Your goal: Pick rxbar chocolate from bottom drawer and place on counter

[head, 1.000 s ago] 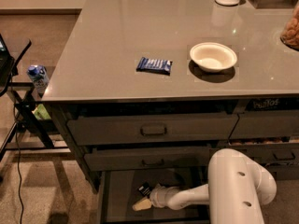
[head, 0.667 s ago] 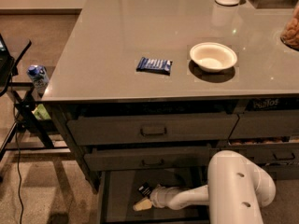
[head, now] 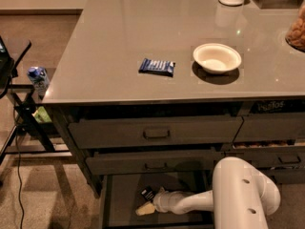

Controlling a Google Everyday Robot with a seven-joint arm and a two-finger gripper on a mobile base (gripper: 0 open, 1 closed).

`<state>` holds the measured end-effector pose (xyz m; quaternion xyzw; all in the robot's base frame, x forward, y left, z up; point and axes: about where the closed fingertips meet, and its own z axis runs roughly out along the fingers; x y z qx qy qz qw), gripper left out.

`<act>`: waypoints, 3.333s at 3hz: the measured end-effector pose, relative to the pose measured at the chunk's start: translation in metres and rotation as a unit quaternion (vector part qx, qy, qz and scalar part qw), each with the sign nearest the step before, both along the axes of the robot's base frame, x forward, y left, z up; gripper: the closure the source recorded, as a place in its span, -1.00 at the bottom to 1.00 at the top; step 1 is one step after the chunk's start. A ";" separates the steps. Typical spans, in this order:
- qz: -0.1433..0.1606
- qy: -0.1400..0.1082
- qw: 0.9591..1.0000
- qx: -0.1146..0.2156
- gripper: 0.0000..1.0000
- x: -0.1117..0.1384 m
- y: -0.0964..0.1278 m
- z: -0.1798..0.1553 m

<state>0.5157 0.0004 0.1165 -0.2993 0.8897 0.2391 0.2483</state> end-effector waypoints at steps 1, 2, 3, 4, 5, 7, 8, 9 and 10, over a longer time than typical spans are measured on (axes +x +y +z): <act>0.000 0.000 1.000 0.000 -0.64 0.000 0.000 0.000; 0.000 0.000 1.000 0.000 -0.18 0.000 0.000 0.000; 0.000 0.000 1.000 0.000 0.29 0.000 0.000 0.000; 0.000 0.000 1.000 0.000 0.76 0.000 0.000 0.000; 0.000 0.000 1.000 0.000 1.00 0.000 0.000 0.000; 0.000 0.000 1.000 0.000 1.00 0.002 -0.002 0.010; -0.005 -0.002 1.000 0.000 1.00 0.003 0.000 0.017; -0.010 -0.003 1.000 0.000 1.00 0.003 0.003 0.021; -0.010 -0.004 1.000 0.007 1.00 0.001 0.007 0.026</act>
Offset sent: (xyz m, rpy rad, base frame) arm 0.0000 0.0000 0.0000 0.0000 0.0000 0.0000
